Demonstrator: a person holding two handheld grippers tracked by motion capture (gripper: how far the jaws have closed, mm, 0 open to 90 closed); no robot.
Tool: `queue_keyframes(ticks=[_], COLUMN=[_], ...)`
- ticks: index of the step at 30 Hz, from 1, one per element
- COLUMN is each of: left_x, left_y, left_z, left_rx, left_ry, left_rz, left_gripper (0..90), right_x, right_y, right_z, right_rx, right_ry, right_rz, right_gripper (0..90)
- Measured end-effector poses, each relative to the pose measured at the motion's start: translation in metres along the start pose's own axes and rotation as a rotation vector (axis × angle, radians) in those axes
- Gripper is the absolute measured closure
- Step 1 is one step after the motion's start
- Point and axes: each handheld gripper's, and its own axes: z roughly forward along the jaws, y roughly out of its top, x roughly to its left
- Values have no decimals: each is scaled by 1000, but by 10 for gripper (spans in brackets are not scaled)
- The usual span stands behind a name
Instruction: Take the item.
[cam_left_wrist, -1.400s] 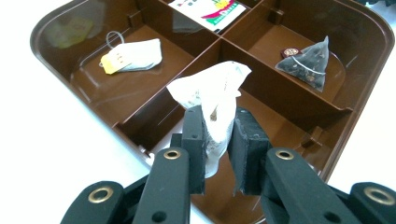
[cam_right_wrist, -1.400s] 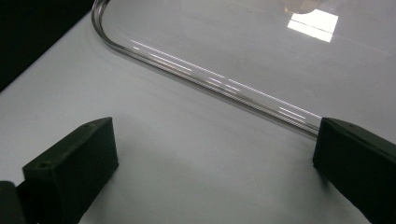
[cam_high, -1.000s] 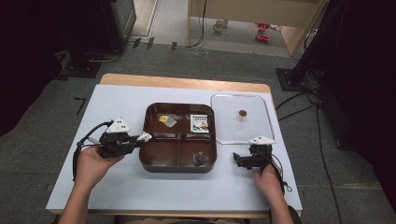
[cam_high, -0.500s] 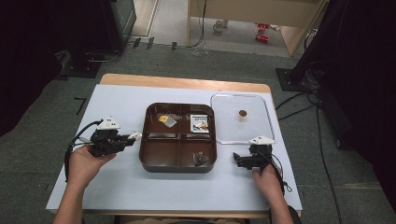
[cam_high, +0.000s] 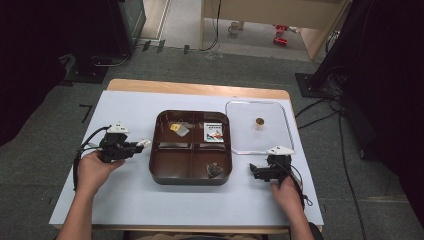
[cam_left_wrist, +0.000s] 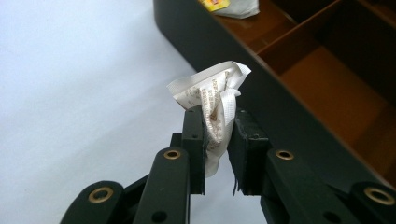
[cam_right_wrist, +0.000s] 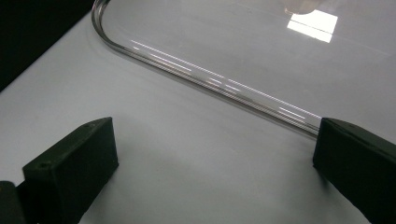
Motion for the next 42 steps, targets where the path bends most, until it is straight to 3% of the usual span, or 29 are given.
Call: queue_keyframes(ticks=[4, 14, 28, 42], left_x=[9, 22, 24, 20], left_y=[0, -1, -4, -3], left_z=[7, 20, 27, 21], left_rx=[12, 49, 97, 65], left_ry=[0, 34, 47, 54], left_rz=[-26, -47, -43, -37], left_gripper=[775, 773, 730, 586], right_x=[0, 0, 1, 1], right_y=[0, 0, 0, 0], right_z=[0, 0, 0, 0], right_rx=[0, -5, -9, -6], right_ry=[0, -3, -11, -8], right_rz=[-1, -2, -9, -7], right_gripper=[0, 0, 0, 0])
